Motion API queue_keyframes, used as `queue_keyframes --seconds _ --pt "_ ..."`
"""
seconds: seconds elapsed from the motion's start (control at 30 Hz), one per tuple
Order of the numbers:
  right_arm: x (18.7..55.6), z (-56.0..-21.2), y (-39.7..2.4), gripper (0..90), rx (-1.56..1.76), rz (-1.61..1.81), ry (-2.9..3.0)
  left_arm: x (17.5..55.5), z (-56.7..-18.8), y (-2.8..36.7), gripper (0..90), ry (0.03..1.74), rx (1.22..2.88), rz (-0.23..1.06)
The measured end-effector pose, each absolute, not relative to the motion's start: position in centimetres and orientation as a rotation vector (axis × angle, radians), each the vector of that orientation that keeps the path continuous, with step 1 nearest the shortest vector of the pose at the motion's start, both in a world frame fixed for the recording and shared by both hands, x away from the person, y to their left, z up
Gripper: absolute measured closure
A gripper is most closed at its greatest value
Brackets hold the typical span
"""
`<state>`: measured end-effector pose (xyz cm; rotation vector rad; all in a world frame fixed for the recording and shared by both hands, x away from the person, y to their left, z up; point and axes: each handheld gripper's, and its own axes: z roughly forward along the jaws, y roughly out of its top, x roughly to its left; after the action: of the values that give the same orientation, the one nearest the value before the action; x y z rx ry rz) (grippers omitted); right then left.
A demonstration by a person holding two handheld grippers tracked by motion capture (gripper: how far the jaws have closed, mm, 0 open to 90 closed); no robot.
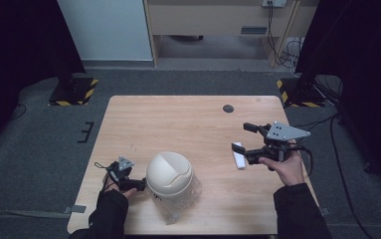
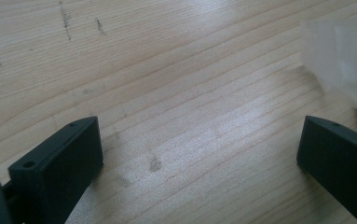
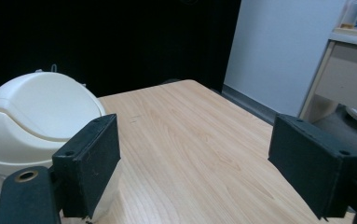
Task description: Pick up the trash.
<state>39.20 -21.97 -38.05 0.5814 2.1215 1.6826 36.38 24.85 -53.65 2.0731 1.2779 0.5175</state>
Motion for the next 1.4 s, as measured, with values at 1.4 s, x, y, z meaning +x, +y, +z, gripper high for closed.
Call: queue_keyframes --seconds 1.4 --pt "39.0 -35.9 -14.9 16.5 0.394 1.706 2.314 36.4 -53.6 24.9 0.0 1.277 2.073 0.518"
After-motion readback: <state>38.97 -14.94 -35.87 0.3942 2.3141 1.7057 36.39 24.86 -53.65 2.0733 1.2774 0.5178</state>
